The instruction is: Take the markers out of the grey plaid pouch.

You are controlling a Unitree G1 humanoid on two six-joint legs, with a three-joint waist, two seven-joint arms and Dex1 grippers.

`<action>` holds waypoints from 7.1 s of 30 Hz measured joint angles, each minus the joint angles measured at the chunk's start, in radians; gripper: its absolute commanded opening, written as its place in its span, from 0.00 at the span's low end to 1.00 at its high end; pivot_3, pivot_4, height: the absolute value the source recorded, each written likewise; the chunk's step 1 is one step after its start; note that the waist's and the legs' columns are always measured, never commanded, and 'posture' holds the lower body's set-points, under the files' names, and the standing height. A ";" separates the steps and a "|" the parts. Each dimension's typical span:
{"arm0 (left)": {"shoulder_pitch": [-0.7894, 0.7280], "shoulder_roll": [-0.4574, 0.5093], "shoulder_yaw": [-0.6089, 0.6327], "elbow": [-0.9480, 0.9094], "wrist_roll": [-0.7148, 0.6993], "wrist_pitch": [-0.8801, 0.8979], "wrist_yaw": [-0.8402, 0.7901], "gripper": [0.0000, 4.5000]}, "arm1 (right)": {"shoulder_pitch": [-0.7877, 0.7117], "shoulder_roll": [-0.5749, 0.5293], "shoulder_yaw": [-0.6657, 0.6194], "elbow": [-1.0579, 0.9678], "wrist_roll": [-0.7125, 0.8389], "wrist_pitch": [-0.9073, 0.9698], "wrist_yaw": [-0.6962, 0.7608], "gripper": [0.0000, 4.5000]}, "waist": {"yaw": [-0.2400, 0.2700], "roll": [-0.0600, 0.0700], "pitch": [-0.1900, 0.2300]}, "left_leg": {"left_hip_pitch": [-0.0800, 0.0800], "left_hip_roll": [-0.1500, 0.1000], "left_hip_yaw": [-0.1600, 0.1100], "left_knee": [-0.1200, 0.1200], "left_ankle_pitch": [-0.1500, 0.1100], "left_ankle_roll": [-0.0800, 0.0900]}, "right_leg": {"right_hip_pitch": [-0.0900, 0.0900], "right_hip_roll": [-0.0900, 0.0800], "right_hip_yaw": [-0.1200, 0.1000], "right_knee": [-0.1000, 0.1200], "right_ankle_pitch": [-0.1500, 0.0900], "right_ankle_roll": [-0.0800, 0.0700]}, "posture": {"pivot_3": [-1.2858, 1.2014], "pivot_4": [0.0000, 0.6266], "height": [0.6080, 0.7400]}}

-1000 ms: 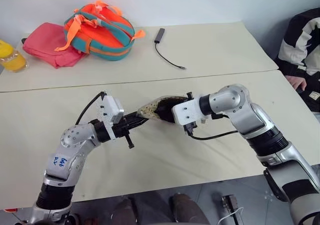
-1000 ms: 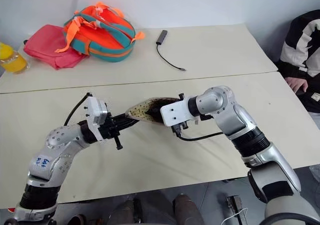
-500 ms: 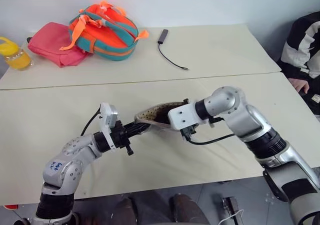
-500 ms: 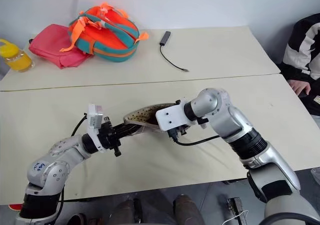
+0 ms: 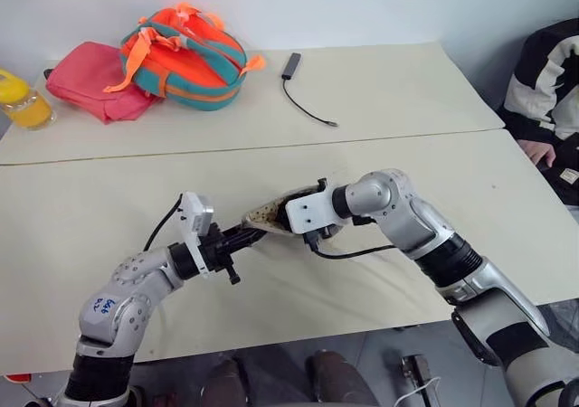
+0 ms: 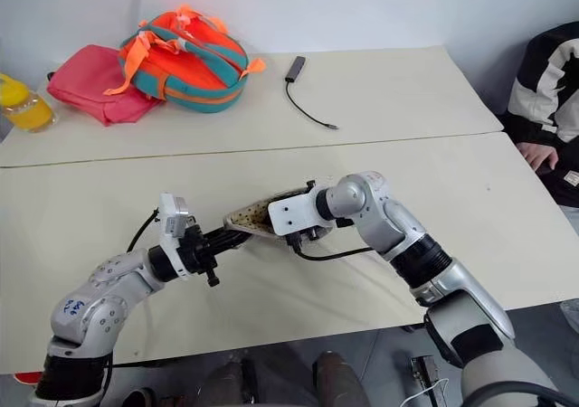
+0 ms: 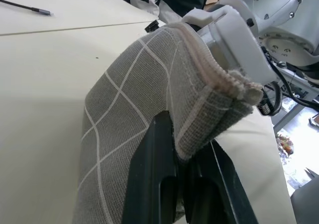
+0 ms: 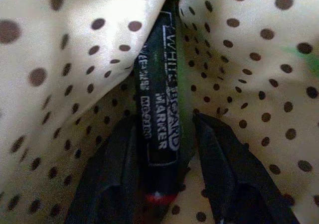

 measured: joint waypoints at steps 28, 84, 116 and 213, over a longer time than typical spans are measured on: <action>-0.165 0.073 0.039 0.181 0.356 -0.415 0.044 0.00 | -0.055 -0.038 -0.228 -0.120 0.258 0.108 0.047 0.25 | 0.004 0.000 0.000 | -0.001 0.000 0.005 -0.002 0.000 0.000 | -0.004 -0.001 0.000 -0.001 0.000 0.000 | 0.52 0.24 1.00; -0.120 0.041 0.053 0.211 0.372 -0.468 0.025 0.00 | 0.042 -0.082 -0.556 -0.077 0.573 0.364 -0.252 0.76 | -0.003 0.003 0.002 | -0.001 0.001 0.016 -0.004 0.000 -0.001 | -0.009 0.003 0.009 0.000 0.000 0.001 | 0.52 0.24 1.00; -0.215 0.008 0.070 0.091 -0.107 0.090 -0.050 0.00 | -0.145 -0.100 -0.169 -0.093 0.227 -0.014 0.008 0.01 | 0.003 0.002 0.002 | -0.002 0.001 0.002 0.000 -0.003 0.000 | -0.005 -0.002 -0.001 0.001 0.001 0.001 | 0.52 0.24 1.00; -0.076 0.227 0.058 0.393 0.845 -0.709 0.348 0.00 | 0.104 -0.113 -0.210 0.025 0.248 0.061 -0.128 0.12 | 0.026 0.000 0.002 | -0.015 0.001 0.018 -0.001 -0.005 0.002 | -0.024 -0.005 -0.004 0.002 0.001 0.002 | 0.52 0.24 1.00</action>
